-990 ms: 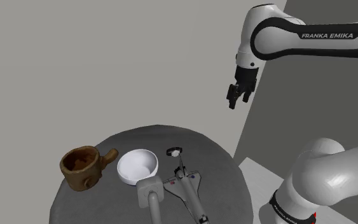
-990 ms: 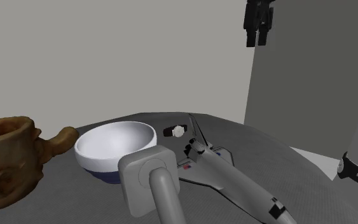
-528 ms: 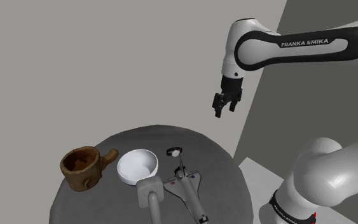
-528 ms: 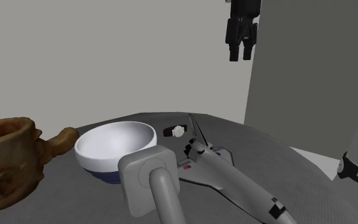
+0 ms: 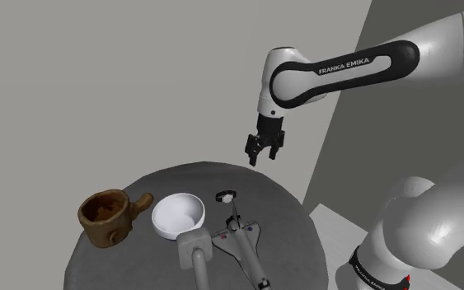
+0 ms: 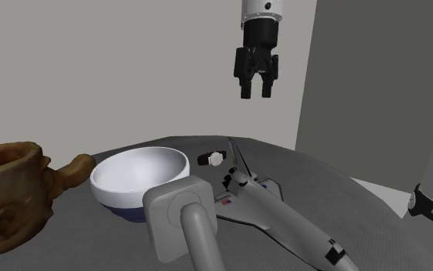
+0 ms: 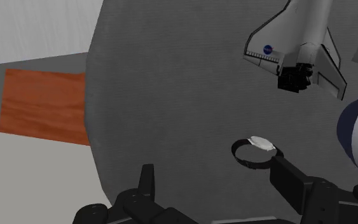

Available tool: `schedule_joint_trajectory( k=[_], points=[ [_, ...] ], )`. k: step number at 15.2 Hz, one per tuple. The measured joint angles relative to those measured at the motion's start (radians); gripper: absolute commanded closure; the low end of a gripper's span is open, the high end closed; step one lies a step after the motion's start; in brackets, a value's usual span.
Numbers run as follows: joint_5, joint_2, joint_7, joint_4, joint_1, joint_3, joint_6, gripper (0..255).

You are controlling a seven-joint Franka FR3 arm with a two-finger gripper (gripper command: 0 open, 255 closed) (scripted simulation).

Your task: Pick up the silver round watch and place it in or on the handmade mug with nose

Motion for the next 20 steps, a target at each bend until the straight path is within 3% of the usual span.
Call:
schedule_joint_trajectory(
  k=[11, 20],
  points=[
    [0.205, 0.334, 0.020, 0.120, 0.100, 0.058, 0.218, 0],
    [0.252, 0.431, 0.007, 0.113, 0.123, 0.079, 0.327, 0]
  ],
)
